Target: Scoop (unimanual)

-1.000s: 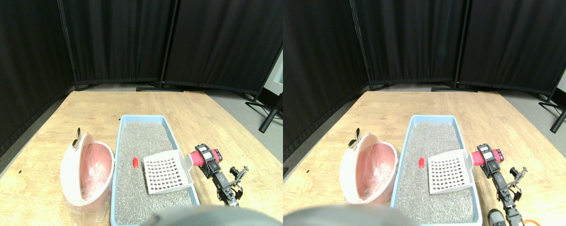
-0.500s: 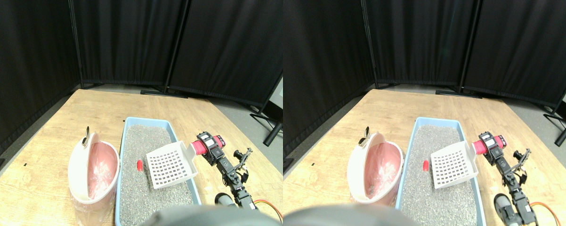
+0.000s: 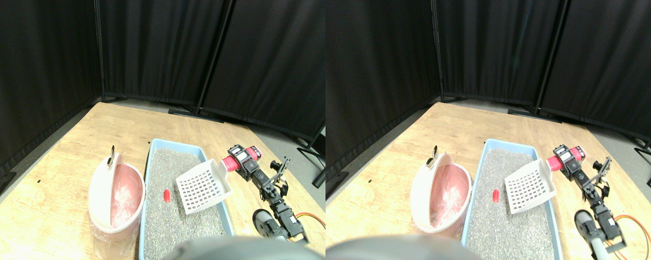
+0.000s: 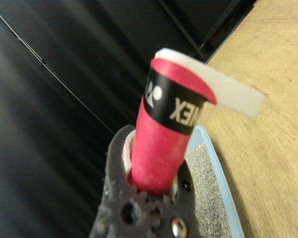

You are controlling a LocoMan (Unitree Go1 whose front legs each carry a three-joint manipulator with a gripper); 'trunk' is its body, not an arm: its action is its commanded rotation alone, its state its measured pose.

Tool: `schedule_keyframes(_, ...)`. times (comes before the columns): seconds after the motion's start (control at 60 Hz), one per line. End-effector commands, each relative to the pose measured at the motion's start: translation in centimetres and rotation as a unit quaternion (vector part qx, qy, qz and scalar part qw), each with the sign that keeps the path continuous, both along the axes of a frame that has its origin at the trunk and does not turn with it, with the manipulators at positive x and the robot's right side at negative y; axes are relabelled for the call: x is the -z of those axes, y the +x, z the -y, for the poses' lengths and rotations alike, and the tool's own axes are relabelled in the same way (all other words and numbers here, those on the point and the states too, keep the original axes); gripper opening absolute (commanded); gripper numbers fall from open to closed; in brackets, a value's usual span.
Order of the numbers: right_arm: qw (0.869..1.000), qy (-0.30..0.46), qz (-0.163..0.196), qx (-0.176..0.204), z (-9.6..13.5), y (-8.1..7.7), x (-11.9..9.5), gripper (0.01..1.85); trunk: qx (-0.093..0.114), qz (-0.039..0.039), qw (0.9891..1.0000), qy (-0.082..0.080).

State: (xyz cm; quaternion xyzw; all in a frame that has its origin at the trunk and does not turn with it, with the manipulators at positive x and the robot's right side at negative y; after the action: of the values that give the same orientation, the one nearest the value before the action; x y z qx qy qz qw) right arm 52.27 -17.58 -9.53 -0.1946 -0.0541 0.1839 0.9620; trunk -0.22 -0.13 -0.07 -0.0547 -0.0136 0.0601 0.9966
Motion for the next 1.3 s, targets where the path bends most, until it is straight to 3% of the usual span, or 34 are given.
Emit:
schedule_keyframes(0.017,1.0,-0.014,0.012,-0.005,0.0,0.6,-0.5,0.05,-0.016,-0.0064,0.9998,-0.007)
schedule_keyframes(0.183,0.998,-0.054,0.011,-0.012,-0.9,1.6,-1.0,0.05,-0.028,-0.0049,0.9995,-0.013)
schedule_keyframes(0.3,0.995,-0.09,0.027,-0.044,-1.6,2.4,-1.2,0.05,-0.034,-0.0041,0.9993,-0.017)
schedule_keyframes(0.517,0.989,-0.141,0.035,-0.042,-2.3,3.4,-1.6,0.05,-0.041,-0.0059,0.9989,-0.021)
schedule_keyframes(0.817,0.984,-0.152,0.052,-0.082,-3.1,4.5,-0.5,0.05,-0.047,-0.0095,0.9985,-0.024)
schedule_keyframes(1.3,0.979,-0.162,0.038,-0.114,-4.7,3.6,2.0,0.05,-0.057,-0.013,0.9979,-0.028)
